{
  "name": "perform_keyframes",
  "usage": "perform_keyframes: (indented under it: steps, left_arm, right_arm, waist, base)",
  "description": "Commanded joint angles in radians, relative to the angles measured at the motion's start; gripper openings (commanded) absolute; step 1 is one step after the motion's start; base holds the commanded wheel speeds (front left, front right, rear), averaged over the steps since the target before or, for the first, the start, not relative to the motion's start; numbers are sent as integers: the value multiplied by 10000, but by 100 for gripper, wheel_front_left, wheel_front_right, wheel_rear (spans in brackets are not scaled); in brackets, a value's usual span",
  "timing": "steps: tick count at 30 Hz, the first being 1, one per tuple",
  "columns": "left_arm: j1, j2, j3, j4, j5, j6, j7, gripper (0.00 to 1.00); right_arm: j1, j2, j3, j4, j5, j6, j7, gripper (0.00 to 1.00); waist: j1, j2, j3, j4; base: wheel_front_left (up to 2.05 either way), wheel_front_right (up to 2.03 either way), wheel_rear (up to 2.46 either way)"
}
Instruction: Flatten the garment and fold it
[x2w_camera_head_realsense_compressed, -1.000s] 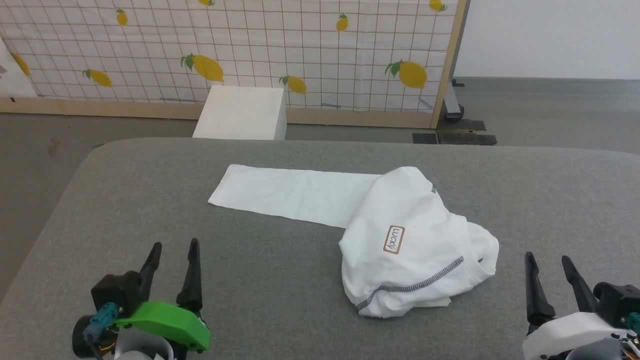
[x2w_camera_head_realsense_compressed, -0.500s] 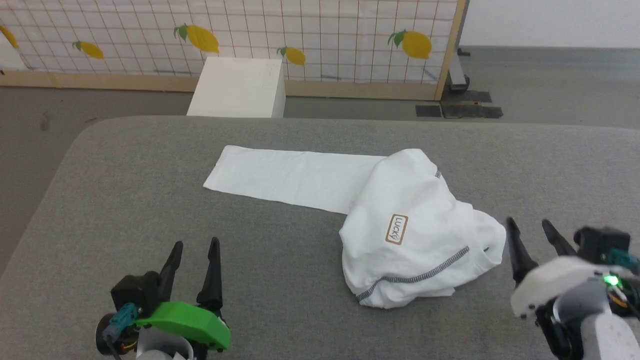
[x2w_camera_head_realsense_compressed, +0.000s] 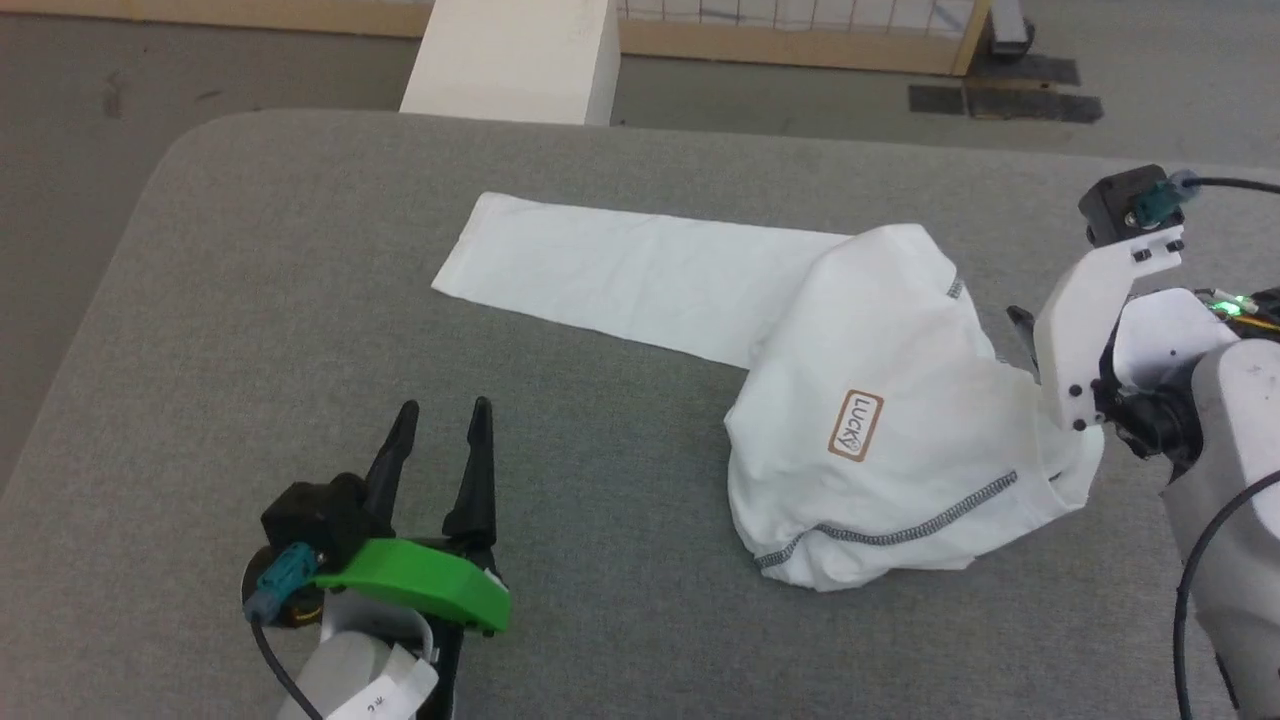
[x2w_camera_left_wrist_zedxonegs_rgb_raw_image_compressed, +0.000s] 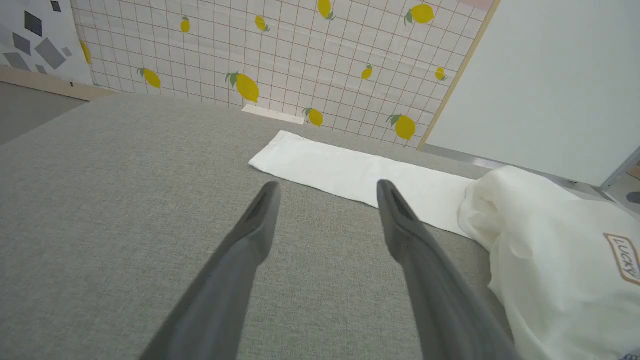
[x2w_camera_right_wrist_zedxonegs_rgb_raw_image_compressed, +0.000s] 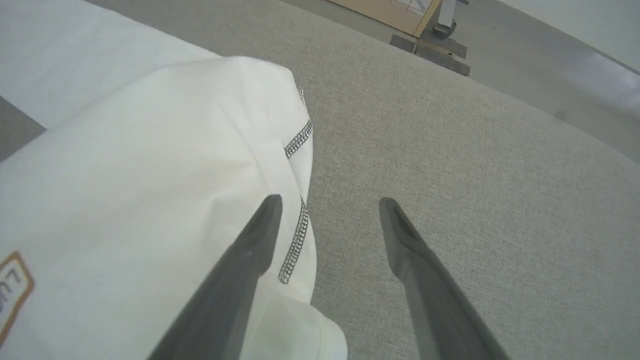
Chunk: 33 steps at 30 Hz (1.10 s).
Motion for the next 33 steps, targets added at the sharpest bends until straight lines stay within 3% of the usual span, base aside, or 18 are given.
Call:
perform_keyframes:
  steps: [1, 6, 14, 15, 16, 18, 24, 29, 33]
  left_arm:
    - [-215, -105, 42, 28, 160, -88, -47, 100]
    - [-464, -391, 145, 170, 357, -359, -47, 100]
    - [-578, -646, 416, 449, 546, -623, -47, 100]
    - [-577, -666, 441, 492, 569, -655, -47, 100]
    - [-577, -679, 464, 527, 587, -676, -47, 100]
    - [-565, -700, 517, 612, 618, -726, -47, 100]
    - [-362, -722, 678, 847, 657, -840, -47, 100]
    - [-90, -686, 797, 972, 639, -880, -47, 100]
    - [56, -615, 825, 1046, 596, -901, -47, 100]
  right_arm:
    - [-193, -184, 237, 211, 131, -17, 278, 100]
    - [-327, -778, 1189, 906, 441, -17, 977, 100]
    - [85, -1064, 2376, 1231, 1492, -17, 1453, 100]
    - [68, -1104, 2399, 1186, 1616, -17, 1347, 30]
    - [30, -1135, 2405, 1113, 1701, -17, 1181, 2]
    - [-70, -1222, 2265, 936, 1867, -17, 703, 0]
    - [239, -1172, 487, 164, 2234, -17, -955, 0]
    - [2292, -771, -1579, -1002, 1970, -17, -1237, 0]
    - [4543, 242, -3030, -1907, 1780, -17, -943, 0]
  waist:
    - [0, 85, 776, 678]
    - [0, 85, 1187, 1025]
    - [0, 85, 1168, 958]
    - [0, 85, 1109, 891]
    - [0, 85, 1049, 827]
    - [0, 85, 882, 665]
    - [0, 85, 141, 118]
    - [0, 85, -454, -272]
    - [0, 85, -755, -448]
  base:
    - [0, 0, 0]
    - [0, 0, 0]
    - [0, 0, 0]
    - [0, 0, 0]
    - [0, 0, 0]
    - [0, 0, 0]
    - [0, 0, 0]
    - [0, 0, 0]
    - [0, 0, 0]
